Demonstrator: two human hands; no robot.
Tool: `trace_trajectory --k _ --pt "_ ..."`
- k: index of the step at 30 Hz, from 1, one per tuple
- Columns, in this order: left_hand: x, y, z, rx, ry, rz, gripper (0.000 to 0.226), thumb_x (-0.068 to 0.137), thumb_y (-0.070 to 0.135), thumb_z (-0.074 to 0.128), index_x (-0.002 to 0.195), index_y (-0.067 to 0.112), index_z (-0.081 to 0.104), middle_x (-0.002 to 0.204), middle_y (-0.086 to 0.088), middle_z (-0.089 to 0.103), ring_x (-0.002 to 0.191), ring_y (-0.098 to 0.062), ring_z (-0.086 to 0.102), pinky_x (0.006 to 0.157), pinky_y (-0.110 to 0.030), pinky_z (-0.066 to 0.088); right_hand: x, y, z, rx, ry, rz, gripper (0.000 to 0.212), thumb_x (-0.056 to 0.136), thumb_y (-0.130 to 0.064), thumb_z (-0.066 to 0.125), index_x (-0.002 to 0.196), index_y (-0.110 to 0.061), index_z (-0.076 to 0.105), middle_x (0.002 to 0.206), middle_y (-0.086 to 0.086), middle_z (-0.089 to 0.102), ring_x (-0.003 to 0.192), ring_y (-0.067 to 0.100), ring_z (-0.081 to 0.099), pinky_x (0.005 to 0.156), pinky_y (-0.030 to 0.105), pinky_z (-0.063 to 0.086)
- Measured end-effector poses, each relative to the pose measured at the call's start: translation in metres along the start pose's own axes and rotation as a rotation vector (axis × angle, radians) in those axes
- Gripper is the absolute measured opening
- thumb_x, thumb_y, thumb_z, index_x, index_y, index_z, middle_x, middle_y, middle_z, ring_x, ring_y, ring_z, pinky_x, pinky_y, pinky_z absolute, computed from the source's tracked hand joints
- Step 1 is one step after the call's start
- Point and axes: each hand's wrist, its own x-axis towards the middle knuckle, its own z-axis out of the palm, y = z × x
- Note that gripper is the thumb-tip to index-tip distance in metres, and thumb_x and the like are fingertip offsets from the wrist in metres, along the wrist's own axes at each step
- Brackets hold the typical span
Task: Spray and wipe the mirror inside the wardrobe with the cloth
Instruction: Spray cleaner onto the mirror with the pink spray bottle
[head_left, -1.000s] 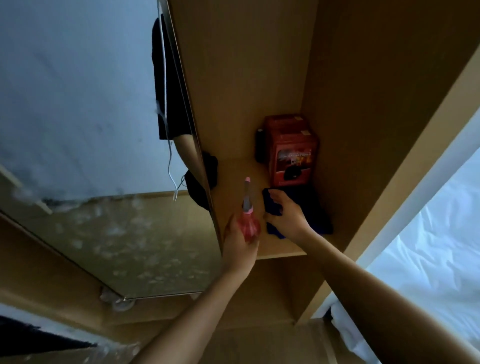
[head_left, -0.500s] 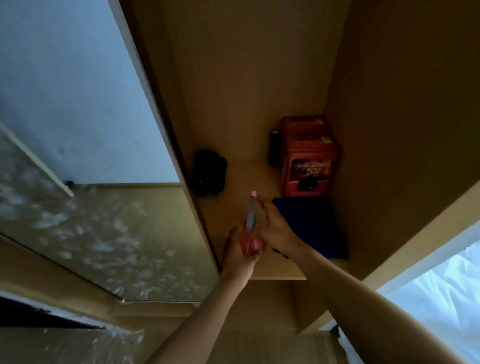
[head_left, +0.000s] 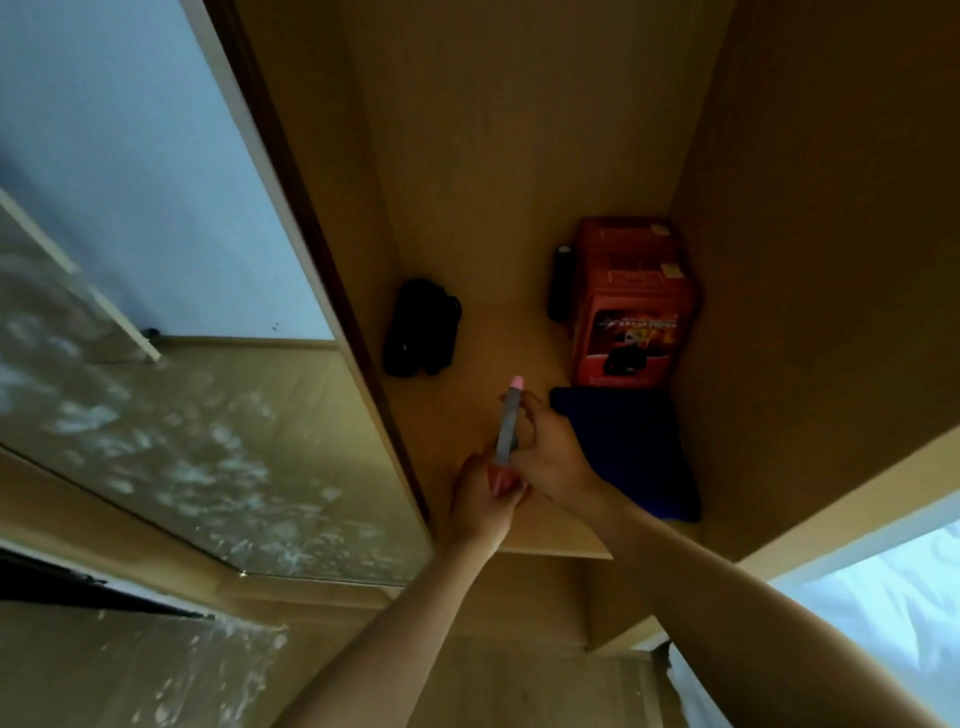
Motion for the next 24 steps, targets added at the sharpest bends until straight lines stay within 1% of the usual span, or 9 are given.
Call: trace_trajectory --k 2,4,6,8,10,15,17,20,24 --pt "-0.004 0.002 0.0 -0.003 -0.014 0.005 0.02 0.085 0.001 0.068 0.103 0.004 0.059 0.088 -0.003 0.064 0.078 0.005 0.065 0.065 -0.01 0.051 -0.004 0.002 -0.005 -0.043 -0.004 -0.023 0.055 0.073 -0.008 0.08 0.123 -0.01 0.057 0.094 -0.008 0.061 0.074 -0.009 0.06 0.061 0.008 0.047" --pt "-0.009 0.003 0.0 0.028 -0.033 0.054 0.02 0.085 0.006 0.07 0.098 0.019 0.06 0.091 -0.003 0.064 0.083 0.004 0.064 0.073 -0.013 0.052 -0.008 0.001 -0.009 -0.074 -0.006 -0.043 0.051 0.073 -0.013 0.083 0.118 -0.011 0.059 0.085 -0.011 0.06 0.068 -0.008 0.059 0.058 0.015 0.048" --pt "-0.014 0.005 -0.001 0.109 -0.043 0.121 0.024 0.084 0.016 0.073 0.093 0.03 0.056 0.09 0.003 0.063 0.078 0.009 0.061 0.069 -0.008 0.048 -0.012 -0.002 -0.014 -0.085 0.009 -0.053 0.052 0.072 -0.019 0.085 0.117 -0.016 0.059 0.08 -0.014 0.058 0.066 -0.008 0.058 0.057 0.015 0.045" --pt "-0.023 0.007 0.0 0.132 -0.068 0.15 0.028 0.08 0.024 0.076 0.101 0.024 0.057 0.095 0.001 0.065 0.086 0.0 0.062 0.076 -0.014 0.049 -0.017 -0.008 -0.02 -0.077 0.018 -0.069 0.055 0.071 -0.026 0.086 0.119 -0.018 0.06 0.079 -0.016 0.059 0.066 -0.012 0.057 0.057 0.008 0.043" --pt "-0.032 0.009 0.002 0.133 -0.078 0.158 0.044 0.075 0.026 0.081 0.109 0.016 0.055 0.102 -0.003 0.063 0.096 -0.013 0.062 0.087 -0.023 0.049 -0.023 -0.015 -0.028 -0.068 0.027 -0.098 0.058 0.071 -0.03 0.087 0.122 -0.017 0.06 0.077 -0.018 0.058 0.062 -0.015 0.055 0.056 0.005 0.041" --pt "-0.053 0.025 0.001 0.168 -0.097 0.201 0.068 0.065 0.034 0.087 0.12 0.018 0.05 0.112 0.003 0.061 0.104 -0.011 0.061 0.095 -0.023 0.046 -0.039 -0.043 -0.049 -0.084 0.05 -0.152 0.061 0.07 -0.041 0.084 0.12 -0.016 0.06 0.082 -0.021 0.057 0.075 -0.003 0.057 0.066 0.01 0.04" --pt "-0.063 0.033 -0.001 0.214 -0.084 0.274 0.065 0.065 0.04 0.086 0.117 0.027 0.05 0.109 0.012 0.061 0.103 -0.006 0.061 0.092 -0.022 0.047 -0.047 -0.056 -0.057 -0.088 0.057 -0.185 0.06 0.071 -0.044 0.083 0.119 -0.016 0.061 0.085 -0.021 0.059 0.077 -0.004 0.057 0.067 0.012 0.041" --pt "-0.081 0.046 -0.003 0.231 -0.076 0.423 0.054 0.067 0.043 0.083 0.108 0.023 0.054 0.1 0.008 0.066 0.097 -0.009 0.064 0.091 -0.03 0.052 -0.063 -0.076 -0.069 -0.049 0.047 -0.233 0.062 0.075 -0.043 0.081 0.127 -0.02 0.057 0.096 -0.021 0.06 0.083 -0.011 0.055 0.071 0.012 0.044" --pt "-0.102 0.064 -0.01 0.224 -0.051 0.565 0.047 0.07 0.041 0.081 0.104 0.016 0.059 0.094 0.008 0.069 0.091 -0.005 0.066 0.088 -0.027 0.053 -0.082 -0.101 -0.074 -0.029 0.073 -0.33 0.047 0.081 -0.042 0.076 0.117 -0.017 0.058 0.093 -0.004 0.067 0.081 0.008 0.064 0.064 0.024 0.05"
